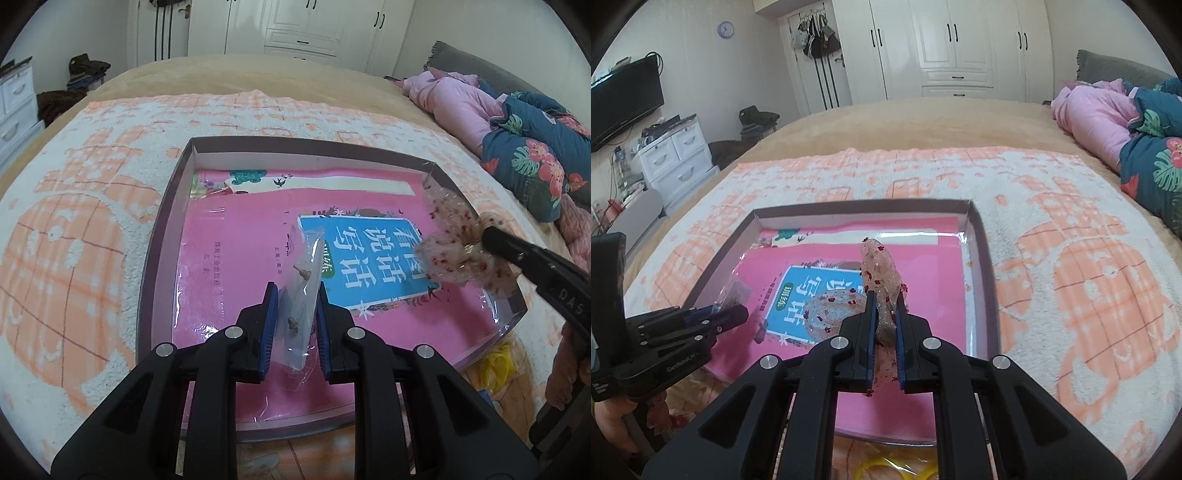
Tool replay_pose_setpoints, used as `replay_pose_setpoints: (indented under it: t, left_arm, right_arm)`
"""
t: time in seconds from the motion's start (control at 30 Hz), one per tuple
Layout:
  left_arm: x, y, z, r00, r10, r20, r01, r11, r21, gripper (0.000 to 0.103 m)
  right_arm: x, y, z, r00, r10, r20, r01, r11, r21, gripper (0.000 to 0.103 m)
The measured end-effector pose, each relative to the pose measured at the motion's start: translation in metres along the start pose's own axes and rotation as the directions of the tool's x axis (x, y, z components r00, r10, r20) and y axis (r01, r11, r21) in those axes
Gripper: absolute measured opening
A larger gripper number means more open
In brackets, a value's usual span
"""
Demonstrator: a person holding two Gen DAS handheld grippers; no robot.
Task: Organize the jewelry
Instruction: 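Carry the earring bag with the left tool into the pink box while the right tool drops the bow there, then open both tools and withdraw them from the box toward the remaining items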
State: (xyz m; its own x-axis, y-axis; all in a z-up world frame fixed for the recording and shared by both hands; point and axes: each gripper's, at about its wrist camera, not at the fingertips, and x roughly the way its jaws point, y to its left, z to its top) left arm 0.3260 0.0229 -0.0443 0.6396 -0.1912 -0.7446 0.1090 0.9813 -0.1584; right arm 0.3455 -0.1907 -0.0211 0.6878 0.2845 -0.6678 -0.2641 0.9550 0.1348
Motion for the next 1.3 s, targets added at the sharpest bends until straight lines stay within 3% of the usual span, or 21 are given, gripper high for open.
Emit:
replay_pose_setpoints:
  t: [0.17,0.3,0.43,0.77,1.03,1.13,1.3]
  left_arm:
    - [-0.001,-0.002,0.000,1.000,-0.008,0.001,0.008,1.000,-0.005,0.012]
    - [-0.004,-0.003,-0.002,1.000,-0.010,0.005,0.010,1.000,-0.008,0.024]
    - [-0.010,-0.005,-0.002,1.000,-0.006,0.022,0.006,1.000,-0.003,0.030]
    - [-0.027,-0.002,-0.006,0.996,0.018,0.083,-0.014,0.999,-0.040,0.057]
    - [-0.055,-0.006,-0.010,0.984,0.032,0.178,-0.023,0.998,-0.052,0.076]
    - [-0.065,-0.009,-0.012,0.977,0.042,0.209,-0.033,0.998,-0.046,0.086]
    - [-0.080,-0.012,-0.015,0.966,0.042,0.257,-0.030,0.998,-0.048,0.092]
  right_arm:
    - [0.007,0.000,-0.006,1.000,0.001,-0.022,-0.001,1.000,0.001,0.013]
    - [0.007,-0.001,-0.010,1.000,0.004,-0.023,-0.004,1.000,0.014,0.016]
    - [0.000,-0.003,-0.013,1.000,0.010,-0.009,-0.010,1.000,0.028,0.034]
    - [-0.028,-0.001,-0.015,0.996,-0.022,0.085,0.022,1.000,-0.002,0.058]
    - [-0.055,0.000,-0.017,0.981,-0.069,0.181,0.072,0.997,-0.008,0.080]
    - [-0.063,-0.004,-0.017,0.976,-0.069,0.205,0.066,0.998,0.018,0.085]
    - [-0.074,-0.008,-0.019,0.970,-0.071,0.234,0.063,0.997,0.044,0.089]
